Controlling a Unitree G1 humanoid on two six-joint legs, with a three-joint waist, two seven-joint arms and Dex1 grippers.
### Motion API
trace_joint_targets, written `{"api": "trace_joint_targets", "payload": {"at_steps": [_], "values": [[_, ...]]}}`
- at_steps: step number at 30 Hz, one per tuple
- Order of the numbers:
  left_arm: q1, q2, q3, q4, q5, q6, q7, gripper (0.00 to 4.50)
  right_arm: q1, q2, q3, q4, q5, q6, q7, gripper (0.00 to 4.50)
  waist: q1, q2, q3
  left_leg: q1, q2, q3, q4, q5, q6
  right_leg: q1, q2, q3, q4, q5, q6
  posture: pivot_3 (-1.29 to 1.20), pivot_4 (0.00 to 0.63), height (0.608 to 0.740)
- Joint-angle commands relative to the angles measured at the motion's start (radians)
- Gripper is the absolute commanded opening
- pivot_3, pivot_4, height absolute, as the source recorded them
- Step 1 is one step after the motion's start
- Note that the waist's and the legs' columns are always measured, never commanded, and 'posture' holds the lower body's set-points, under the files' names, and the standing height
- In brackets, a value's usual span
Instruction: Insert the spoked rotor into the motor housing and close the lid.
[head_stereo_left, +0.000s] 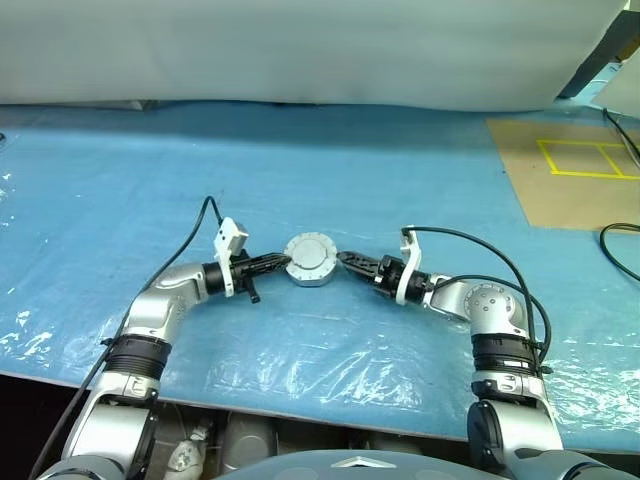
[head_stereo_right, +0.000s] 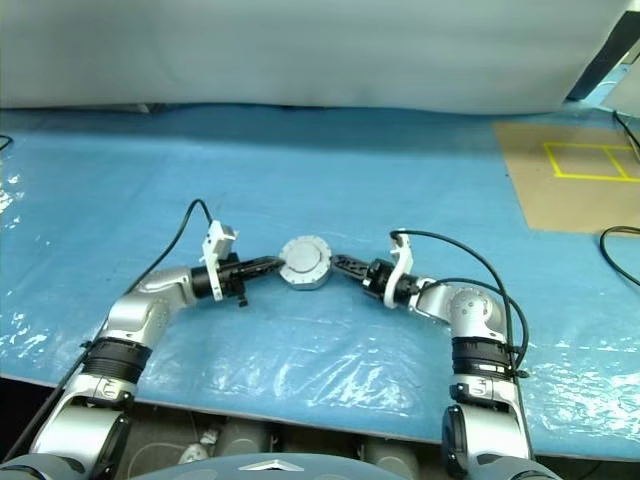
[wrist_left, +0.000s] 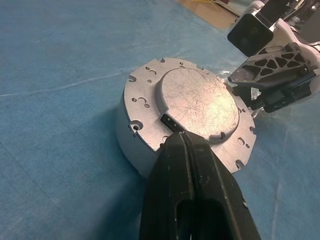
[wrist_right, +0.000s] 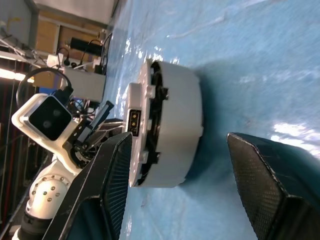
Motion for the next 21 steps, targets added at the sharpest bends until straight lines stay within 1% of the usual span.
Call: {"api": "trace_joint_targets", "payload": {"at_steps": [1, 5, 12, 21], "values": [[0.002, -0.007, -0.019, 0.031, 0.034, -0.008, -0.005, 0.00, 0.006, 0.014, 0.011, -0.093, 0.068, 0.043, 0.033, 3.19, 0.003, 0.001, 0.000, -0.001, 0.000, 0.000, 0.000, 0.000, 0.000, 0.000, 0.000, 0.000, 0.000, 0.000, 0.000, 0.00, 0.150, 0.740], [0.002, -0.009, -0.016, 0.046, 0.047, -0.022, -0.012, 0.00, -0.003, 0.030, 0.024, -0.119, 0.071, 0.046, 0.036, 3.19, 0.005, 0.001, 0.001, -0.003, -0.001, 0.000, 0.000, 0.000, 0.000, -0.002, -0.001, 0.000, 0.000, 0.002, 0.004, 0.00, 0.150, 0.740], [0.001, -0.008, -0.007, 0.048, 0.057, -0.023, -0.016, 0.00, -0.029, 0.057, 0.050, 0.014, -0.026, -0.031, 0.003, 3.19, 0.001, 0.001, 0.001, -0.003, -0.001, 0.000, -0.001, 0.000, 0.000, -0.002, -0.001, 0.000, 0.000, 0.000, 0.001, 0.00, 0.150, 0.740], [0.016, -0.002, -0.003, 0.022, 0.057, -0.007, -0.015, 0.00, -0.015, 0.065, 0.079, 0.081, -0.096, -0.089, -0.005, 3.19, -0.002, 0.001, 0.000, 0.001, 0.000, 0.000, -0.001, 0.000, 0.000, 0.000, -0.001, 0.001, 0.000, 0.000, 0.000, 0.00, 0.150, 0.740]]}}
